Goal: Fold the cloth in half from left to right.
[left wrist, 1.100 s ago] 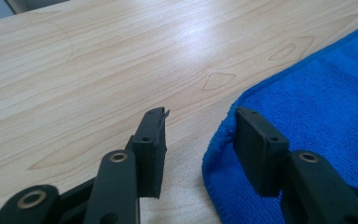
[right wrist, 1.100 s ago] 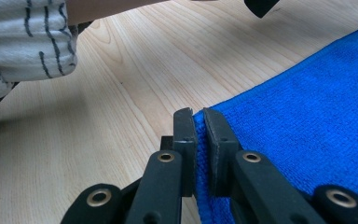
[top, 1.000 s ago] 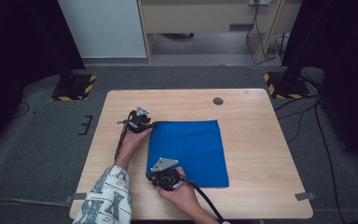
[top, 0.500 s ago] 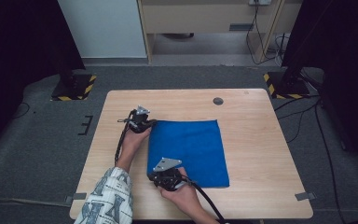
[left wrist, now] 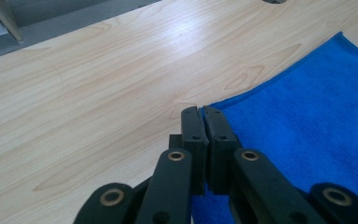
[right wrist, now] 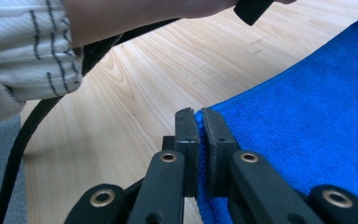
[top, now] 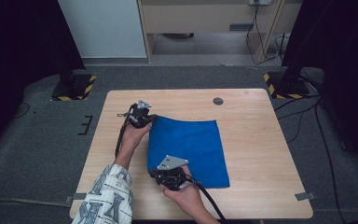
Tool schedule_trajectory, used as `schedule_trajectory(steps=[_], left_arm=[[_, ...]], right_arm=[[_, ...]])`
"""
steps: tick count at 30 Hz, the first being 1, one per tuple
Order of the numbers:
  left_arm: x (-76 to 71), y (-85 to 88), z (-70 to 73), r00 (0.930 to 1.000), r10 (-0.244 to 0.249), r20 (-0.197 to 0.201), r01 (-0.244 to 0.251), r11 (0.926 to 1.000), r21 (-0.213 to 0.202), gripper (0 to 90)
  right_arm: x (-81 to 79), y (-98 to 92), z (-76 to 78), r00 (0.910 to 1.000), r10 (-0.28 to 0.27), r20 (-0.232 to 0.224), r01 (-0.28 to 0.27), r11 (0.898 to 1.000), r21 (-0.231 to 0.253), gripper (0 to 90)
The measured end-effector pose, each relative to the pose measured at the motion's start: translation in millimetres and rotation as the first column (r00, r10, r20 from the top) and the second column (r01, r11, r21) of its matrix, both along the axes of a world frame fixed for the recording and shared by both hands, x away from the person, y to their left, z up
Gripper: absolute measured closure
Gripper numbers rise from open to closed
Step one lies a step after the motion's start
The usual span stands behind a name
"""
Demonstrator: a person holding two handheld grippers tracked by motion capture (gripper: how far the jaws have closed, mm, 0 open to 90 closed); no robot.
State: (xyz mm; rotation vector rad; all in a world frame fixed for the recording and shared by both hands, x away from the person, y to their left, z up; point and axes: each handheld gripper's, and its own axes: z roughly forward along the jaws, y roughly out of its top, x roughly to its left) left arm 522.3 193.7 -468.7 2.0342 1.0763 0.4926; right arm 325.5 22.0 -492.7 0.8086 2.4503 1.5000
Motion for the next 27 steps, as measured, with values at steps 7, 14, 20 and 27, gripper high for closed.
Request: schedule_trajectory(steps=[7,14,20,27], left_arm=[[4.8,0.9,8.2,0.9998,-0.005,-0.019,0.005,0.9999,0.013,88.0],[8.0,-0.6,18.5,0.9999,0.001,-0.012,-0.001,1.0,0.006,88.1],[8.9,-2.7,20.6,1.0,0.007,-0.006,-0.007,0.9998,0.019,88.1],[8.5,-0.1,19.8,0.9998,0.014,-0.014,-0.014,0.9995,0.029,88.1]], right_arm=[[-3.9,3.0,3.0,0.9996,-0.003,0.029,0.003,1.0,-0.008,87.2],[-7.1,3.1,7.1,0.9986,0.007,0.052,-0.007,1.0,-0.005,87.5],[-8.9,1.6,9.8,0.9981,0.011,0.061,-0.01,1.0,-0.008,87.7],[-12.8,6.4,13.4,0.9969,0.032,0.072,-0.031,0.999,-0.014,87.8]])
